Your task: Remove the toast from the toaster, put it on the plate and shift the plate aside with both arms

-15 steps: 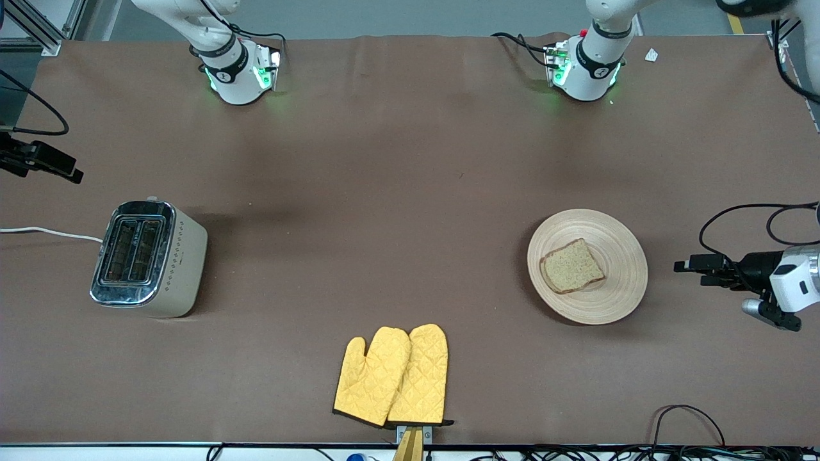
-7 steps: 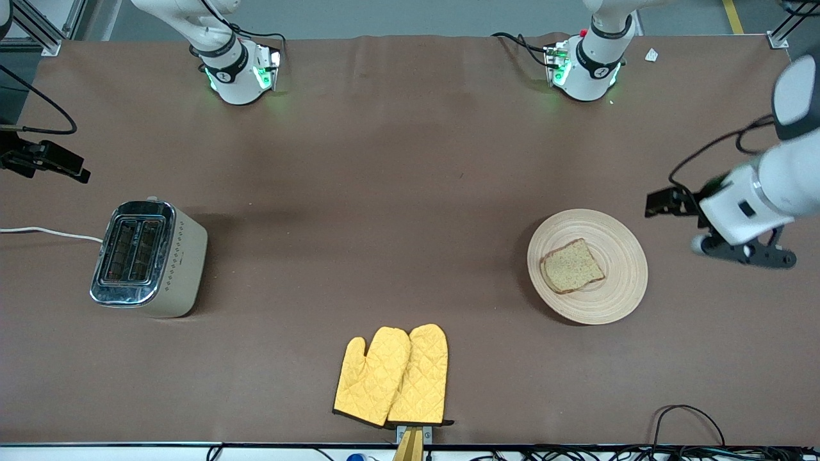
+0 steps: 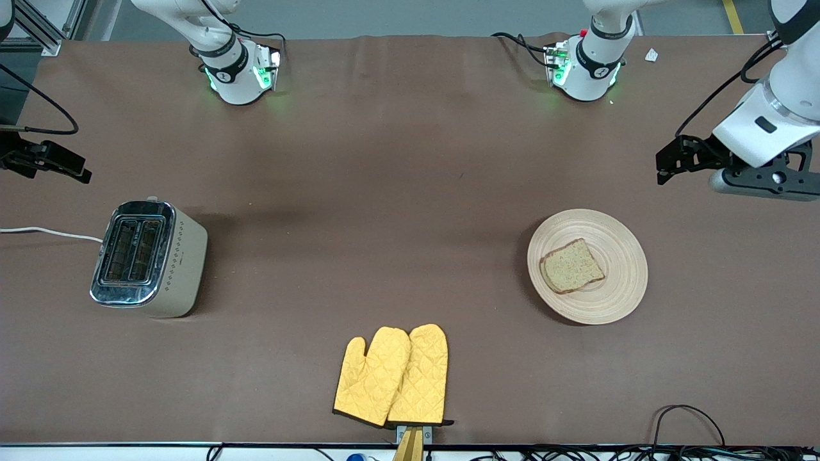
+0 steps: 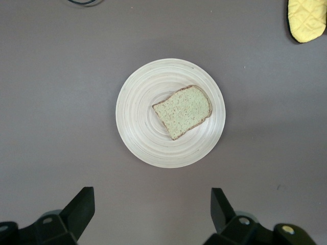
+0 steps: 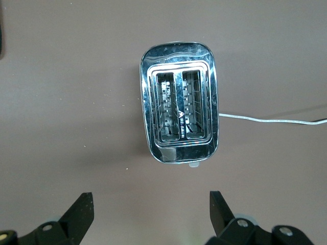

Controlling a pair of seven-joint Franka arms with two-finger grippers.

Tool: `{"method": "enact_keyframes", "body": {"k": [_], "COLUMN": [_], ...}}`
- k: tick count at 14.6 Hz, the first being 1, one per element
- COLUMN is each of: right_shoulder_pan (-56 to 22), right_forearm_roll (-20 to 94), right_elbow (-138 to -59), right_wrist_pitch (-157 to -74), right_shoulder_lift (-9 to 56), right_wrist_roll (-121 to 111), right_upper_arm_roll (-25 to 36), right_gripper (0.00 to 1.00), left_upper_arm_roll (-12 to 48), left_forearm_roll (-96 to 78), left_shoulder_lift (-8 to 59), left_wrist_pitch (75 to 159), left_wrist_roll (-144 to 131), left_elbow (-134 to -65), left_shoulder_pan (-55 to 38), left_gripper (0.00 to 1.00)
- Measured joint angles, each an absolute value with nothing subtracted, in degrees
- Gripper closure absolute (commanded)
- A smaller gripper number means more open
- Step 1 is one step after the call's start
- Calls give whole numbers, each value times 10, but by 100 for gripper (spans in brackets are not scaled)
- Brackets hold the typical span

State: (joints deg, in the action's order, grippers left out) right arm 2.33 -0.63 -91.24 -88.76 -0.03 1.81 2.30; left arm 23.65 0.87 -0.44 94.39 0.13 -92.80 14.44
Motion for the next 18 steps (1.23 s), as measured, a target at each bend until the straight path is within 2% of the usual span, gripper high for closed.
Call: {"method": "enact_keyframes", "body": {"k": [9,13,18], "right_shoulder_pan": [23,21,18], "right_forearm_roll": [-6,-6,-6], "right_elbow": [-912,-912,-912], "right_wrist_pitch": [-889,-887,-887], "right_shoulder_lift": [0,0,0], "right_wrist_roll": [18,18,19], "right_upper_arm_roll": [23,23,23], "right_gripper": [0,0,0], "left_upper_arm_roll": [227,109,83], "left_forearm_roll": [7,19,19], "left_shoulder_lift": [-18,-18,-17], "left_wrist_pitch": [923,912,910], "left_wrist_roll": [4,1,3], "left_elbow": [-911,-901,-896], "left_shoulder_pan": [137,14,-5], "left_gripper": [0,0,0]}}
